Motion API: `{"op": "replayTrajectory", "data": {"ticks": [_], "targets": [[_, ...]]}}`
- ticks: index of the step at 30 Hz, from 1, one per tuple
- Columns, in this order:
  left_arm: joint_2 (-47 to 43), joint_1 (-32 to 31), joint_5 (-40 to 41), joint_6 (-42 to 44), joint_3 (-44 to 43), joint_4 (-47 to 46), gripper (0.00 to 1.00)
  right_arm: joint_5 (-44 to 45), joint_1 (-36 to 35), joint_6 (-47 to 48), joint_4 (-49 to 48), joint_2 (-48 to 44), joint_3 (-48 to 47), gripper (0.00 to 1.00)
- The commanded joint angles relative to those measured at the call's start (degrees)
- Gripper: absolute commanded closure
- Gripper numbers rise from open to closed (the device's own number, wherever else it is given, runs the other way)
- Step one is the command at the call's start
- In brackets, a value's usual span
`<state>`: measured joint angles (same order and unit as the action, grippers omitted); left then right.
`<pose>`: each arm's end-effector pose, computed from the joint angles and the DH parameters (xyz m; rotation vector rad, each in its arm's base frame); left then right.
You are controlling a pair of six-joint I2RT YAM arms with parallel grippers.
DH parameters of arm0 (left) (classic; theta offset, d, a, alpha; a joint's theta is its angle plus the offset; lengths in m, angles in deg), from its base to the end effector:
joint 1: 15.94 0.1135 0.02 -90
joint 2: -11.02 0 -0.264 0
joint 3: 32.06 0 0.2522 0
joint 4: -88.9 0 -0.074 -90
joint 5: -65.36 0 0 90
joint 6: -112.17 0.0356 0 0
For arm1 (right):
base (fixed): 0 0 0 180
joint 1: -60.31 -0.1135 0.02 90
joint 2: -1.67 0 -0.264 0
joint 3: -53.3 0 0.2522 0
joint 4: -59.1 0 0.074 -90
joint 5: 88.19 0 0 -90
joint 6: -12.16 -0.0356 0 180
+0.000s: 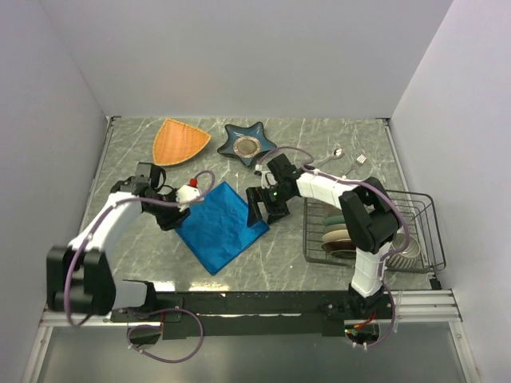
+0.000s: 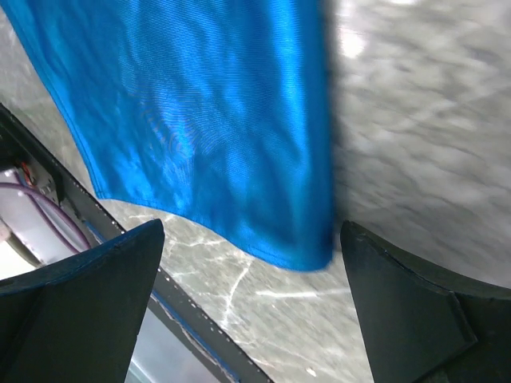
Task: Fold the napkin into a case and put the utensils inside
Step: Pick up the top corner of the square folded napkin from the center of the board.
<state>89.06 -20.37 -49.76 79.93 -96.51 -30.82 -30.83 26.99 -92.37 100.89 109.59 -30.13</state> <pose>0.2381 -0.0336 0.2105 1.4534 2.2464 -0.3624 0.3008 0.2207 0.1650 -0.6332 2.7617 0.9978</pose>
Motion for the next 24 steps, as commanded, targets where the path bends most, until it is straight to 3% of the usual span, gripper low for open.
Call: {"op": "replayTrajectory", "data": {"ticks": [1,5,10,16,24], "targets": [[-8.77,-6.54,-11.53,1.49,1.02,2.97,0.51,0.65,2.91,0.37,3.68,-4.29,-2.13,0.0],[-15.62,-16.9,-11.35,-4.05,6.65,-4.84,0.51,0.48,3.17,2.57,5.01,-6.75,-3.89,0.0],[-17.05,-25.52,-9.6,-6.61,11.49,-9.78,0.57,-0.31,3.17,2.66,5.28,-7.72,-4.95,0.0],[-17.74,-32.74,-5.82,-3.01,16.24,-11.01,0.59,-0.49,3.09,3.36,6.95,-6.14,-7.84,0.0],[-18.19,-37.23,-3.71,-0.98,20.37,-11.89,0.61,-0.49,3.17,3.98,7.12,-6.05,-8.03,0.0]]}}
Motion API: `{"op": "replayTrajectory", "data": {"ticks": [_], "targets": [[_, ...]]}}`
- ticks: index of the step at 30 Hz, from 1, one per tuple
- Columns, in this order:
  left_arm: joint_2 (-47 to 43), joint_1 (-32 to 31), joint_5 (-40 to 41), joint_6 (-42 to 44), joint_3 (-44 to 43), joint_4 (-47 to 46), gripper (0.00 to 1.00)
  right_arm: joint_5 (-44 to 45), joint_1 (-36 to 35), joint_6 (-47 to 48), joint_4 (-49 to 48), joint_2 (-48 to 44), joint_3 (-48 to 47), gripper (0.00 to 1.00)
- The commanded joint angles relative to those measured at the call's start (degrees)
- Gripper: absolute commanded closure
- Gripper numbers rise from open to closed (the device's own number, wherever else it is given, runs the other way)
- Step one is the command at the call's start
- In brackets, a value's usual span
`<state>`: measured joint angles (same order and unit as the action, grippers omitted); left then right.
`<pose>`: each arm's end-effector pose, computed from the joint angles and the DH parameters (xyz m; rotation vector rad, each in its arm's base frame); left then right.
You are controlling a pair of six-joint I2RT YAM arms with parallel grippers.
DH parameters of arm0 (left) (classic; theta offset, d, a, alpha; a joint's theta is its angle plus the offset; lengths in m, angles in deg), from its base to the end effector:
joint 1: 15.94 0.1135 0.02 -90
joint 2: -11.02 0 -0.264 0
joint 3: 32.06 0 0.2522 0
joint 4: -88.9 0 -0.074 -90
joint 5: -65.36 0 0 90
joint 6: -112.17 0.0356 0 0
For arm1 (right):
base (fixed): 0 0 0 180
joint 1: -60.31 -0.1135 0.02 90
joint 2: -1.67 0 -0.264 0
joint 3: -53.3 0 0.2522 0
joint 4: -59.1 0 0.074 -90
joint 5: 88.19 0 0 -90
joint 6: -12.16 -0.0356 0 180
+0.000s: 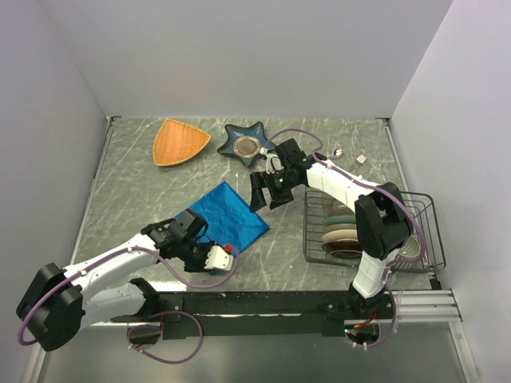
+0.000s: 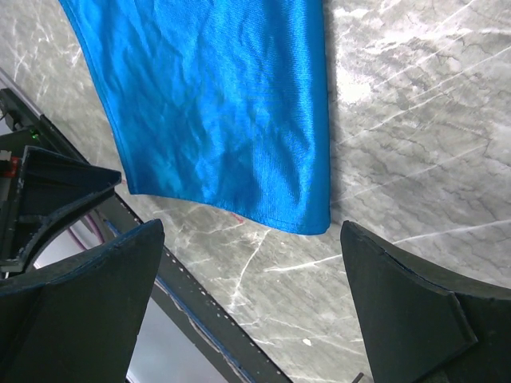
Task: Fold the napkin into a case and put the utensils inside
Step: Pick up the top corner of the square folded napkin from the center of the board.
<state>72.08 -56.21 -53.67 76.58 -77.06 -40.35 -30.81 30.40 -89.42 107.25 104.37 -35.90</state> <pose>0.1231 -0.1270 0.1781 2.0197 1.6719 -0.6066 0.3134 0.2025 0.2207 -0.6303 2.6473 0.9854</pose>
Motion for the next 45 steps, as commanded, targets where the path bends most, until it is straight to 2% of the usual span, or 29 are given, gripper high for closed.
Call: {"op": "replayTrajectory", "data": {"ticks": [1,13,20,25,27,31,39,41,45], "targets": [[-1.03,-1.65,0.73,2.02,1.18,-3.32,0.61,-0.51,-0.32,0.94,0.76,-0.74,-2.34,0.0],[2.66,-2.36,2.58,1.48,2.42,-7.55,0.66,-1.13,0.12,1.2,1.03,0.05,-1.64,0.0],[1.69,-2.35,1.44,4.21,2.94,-5.26,0.6,-1.39,0.38,1.47,1.47,0.58,-2.34,0.0],[2.93,-2.35,1.53,4.03,2.68,-5.7,0.61,-1.48,0.56,1.38,1.55,0.84,-2.52,0.0],[3.19,-2.35,1.53,3.77,2.68,-6.32,0.64,-1.39,0.56,1.38,1.56,0.84,-2.61,0.0],[3.28,-2.27,0.92,2.72,1.89,-5.97,0.79,-1.48,0.64,1.29,1.73,0.93,-2.7,0.0],[0.73,-2.27,-0.58,2.02,-0.22,-2.1,0.91,-2.45,0.64,1.82,2.17,0.93,-3.57,0.0],[0.2,-2.18,0.12,1.14,-0.57,-2.19,0.98,-2.62,0.56,1.82,2.17,0.84,-3.66,0.0],[0.29,-1.57,0.3,-0.62,-1.8,-2.89,0.99,-2.89,0.64,1.73,2.17,1.02,-3.93,0.0]]}}
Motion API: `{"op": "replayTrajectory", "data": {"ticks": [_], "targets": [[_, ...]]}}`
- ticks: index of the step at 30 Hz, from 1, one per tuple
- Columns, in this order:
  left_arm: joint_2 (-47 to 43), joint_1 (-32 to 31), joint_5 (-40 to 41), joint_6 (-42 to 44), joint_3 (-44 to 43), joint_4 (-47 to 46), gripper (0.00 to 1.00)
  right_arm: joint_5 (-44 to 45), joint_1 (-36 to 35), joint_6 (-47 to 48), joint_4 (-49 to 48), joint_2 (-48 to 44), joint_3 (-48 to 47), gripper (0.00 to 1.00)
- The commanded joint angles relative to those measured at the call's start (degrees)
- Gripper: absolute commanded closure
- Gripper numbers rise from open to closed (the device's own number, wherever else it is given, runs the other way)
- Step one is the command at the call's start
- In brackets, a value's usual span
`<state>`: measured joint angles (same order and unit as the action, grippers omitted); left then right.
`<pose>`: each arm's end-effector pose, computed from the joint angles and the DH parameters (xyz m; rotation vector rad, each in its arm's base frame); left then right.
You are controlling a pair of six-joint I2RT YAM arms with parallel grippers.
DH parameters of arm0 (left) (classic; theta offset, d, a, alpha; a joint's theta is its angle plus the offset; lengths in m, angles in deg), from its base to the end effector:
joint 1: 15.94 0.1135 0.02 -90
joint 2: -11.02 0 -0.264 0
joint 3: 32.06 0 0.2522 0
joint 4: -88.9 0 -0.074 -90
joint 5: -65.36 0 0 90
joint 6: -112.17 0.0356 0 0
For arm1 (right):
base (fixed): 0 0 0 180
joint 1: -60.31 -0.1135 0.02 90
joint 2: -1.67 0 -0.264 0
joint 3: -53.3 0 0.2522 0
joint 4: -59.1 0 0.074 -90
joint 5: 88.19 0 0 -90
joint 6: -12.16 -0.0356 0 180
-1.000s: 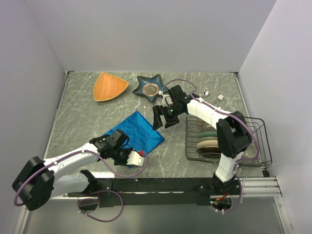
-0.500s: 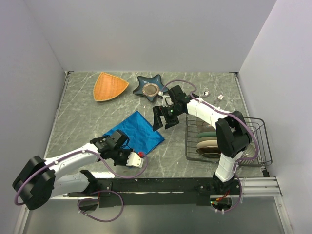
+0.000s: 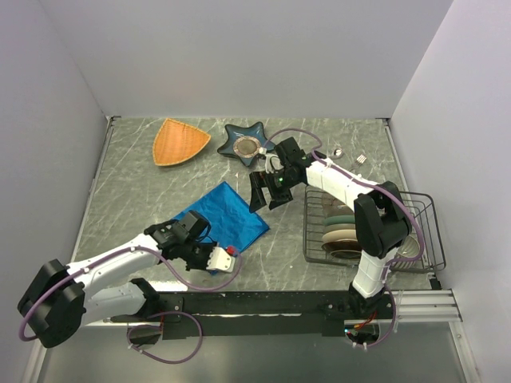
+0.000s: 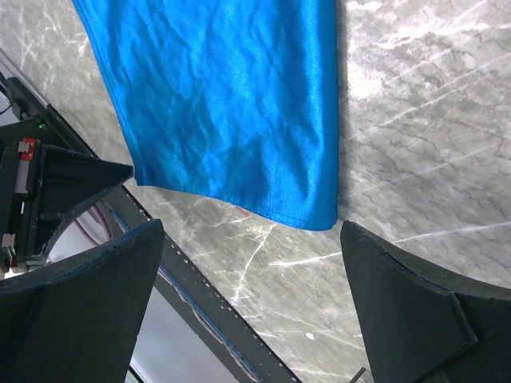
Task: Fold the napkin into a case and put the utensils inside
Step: Pick up the top corner of the square folded napkin from the center of the board.
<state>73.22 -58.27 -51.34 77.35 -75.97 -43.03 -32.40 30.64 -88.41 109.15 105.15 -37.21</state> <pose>0.1214 -0.1322 0.1710 2.0630 1.6353 -0.5585 0.3153 0.2026 0.2214 -0.6517 2.6587 1.0141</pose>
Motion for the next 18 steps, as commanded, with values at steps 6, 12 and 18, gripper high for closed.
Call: {"op": "replayTrajectory", "data": {"ticks": [6,12,18], "targets": [[1.35,2.95,-4.58,-1.13,-5.7,1.97,0.99,-1.73,0.49,1.16,0.62,0.67,-2.97,0.0],[1.26,0.76,-5.91,-3.14,-4.39,1.74,0.64,-1.91,0.67,1.08,0.71,0.76,-3.05,0.0],[2.4,-0.3,-3.8,-2.89,-2.98,-0.03,0.62,-2.17,0.75,0.99,0.71,0.76,-2.97,0.0]]}}
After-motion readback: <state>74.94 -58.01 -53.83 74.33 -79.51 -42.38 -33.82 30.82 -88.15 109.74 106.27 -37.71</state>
